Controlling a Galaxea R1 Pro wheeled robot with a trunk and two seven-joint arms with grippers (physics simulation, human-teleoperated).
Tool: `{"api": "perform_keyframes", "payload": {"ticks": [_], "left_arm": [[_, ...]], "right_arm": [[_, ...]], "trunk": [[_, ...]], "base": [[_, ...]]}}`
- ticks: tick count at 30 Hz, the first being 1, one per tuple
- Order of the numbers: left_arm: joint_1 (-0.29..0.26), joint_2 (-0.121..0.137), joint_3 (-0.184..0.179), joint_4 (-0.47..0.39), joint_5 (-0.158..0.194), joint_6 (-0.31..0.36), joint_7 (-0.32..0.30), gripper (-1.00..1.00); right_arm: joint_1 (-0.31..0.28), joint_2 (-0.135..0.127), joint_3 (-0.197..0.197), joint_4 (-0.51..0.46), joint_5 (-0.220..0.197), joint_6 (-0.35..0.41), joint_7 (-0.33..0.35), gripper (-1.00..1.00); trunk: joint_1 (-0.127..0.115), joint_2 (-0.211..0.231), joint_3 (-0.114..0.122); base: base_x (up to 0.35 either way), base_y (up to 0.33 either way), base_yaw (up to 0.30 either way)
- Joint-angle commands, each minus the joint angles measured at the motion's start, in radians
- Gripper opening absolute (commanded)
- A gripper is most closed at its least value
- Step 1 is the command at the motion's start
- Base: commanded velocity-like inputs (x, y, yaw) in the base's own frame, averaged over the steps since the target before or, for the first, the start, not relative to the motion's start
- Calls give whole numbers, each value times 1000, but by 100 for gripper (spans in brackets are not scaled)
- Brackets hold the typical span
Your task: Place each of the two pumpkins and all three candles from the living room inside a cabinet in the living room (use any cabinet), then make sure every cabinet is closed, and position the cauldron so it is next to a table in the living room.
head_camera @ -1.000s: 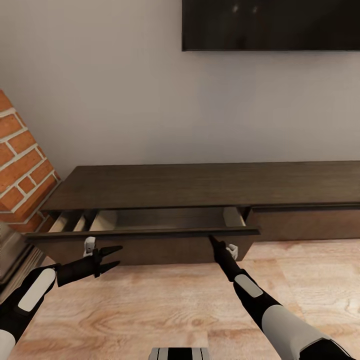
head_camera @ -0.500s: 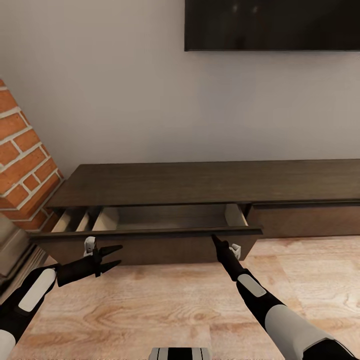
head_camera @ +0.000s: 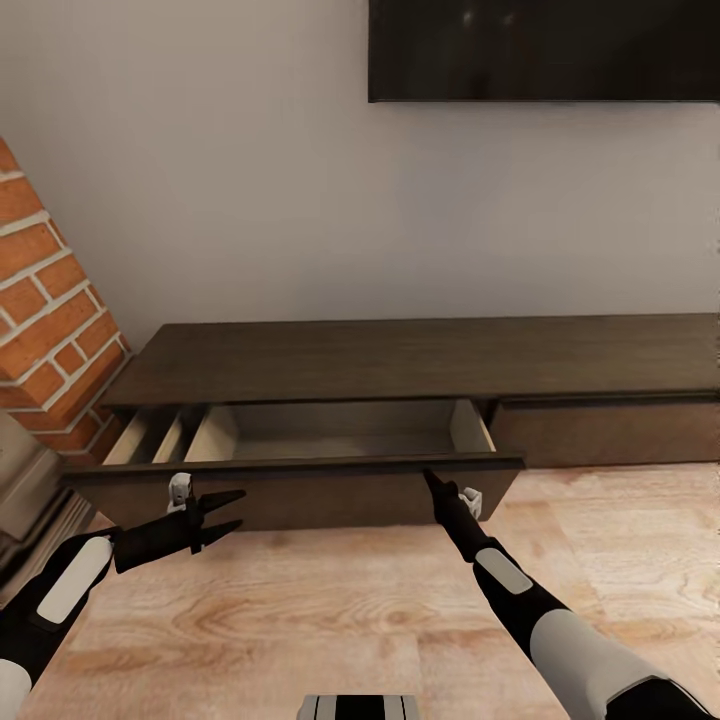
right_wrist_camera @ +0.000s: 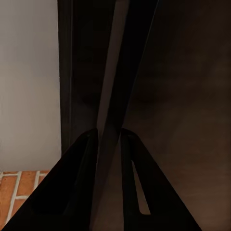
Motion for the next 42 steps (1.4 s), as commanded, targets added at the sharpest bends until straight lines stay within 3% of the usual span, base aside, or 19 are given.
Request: {"api": "perform_keyframes", "payload": {"ticks": [1,19,27,42], "left_arm": [[-1,1,-2,0,2,4,-3,100],[-1,0,-4,-7,3,5,-4,100],[-1,0,-76,-6,10,5,-5,100],[-1,-1,-82,-7,10,6,-12,100]], "right_arm": [[0,22,23,-2,0,7,10,-100],[0,22,24,-2,0,9,8,-100],[0,22,24,-2,0,11,8,-100],[0,22,24,-1,0,12,8,-100]], "trunk": [[-1,0,-1],[-1,0,-1],[-1,0,-1],[-1,0,-1]], "base": [[-154,0,0],[-82,0,0],[0,0,0],[-87,0,0]]}}
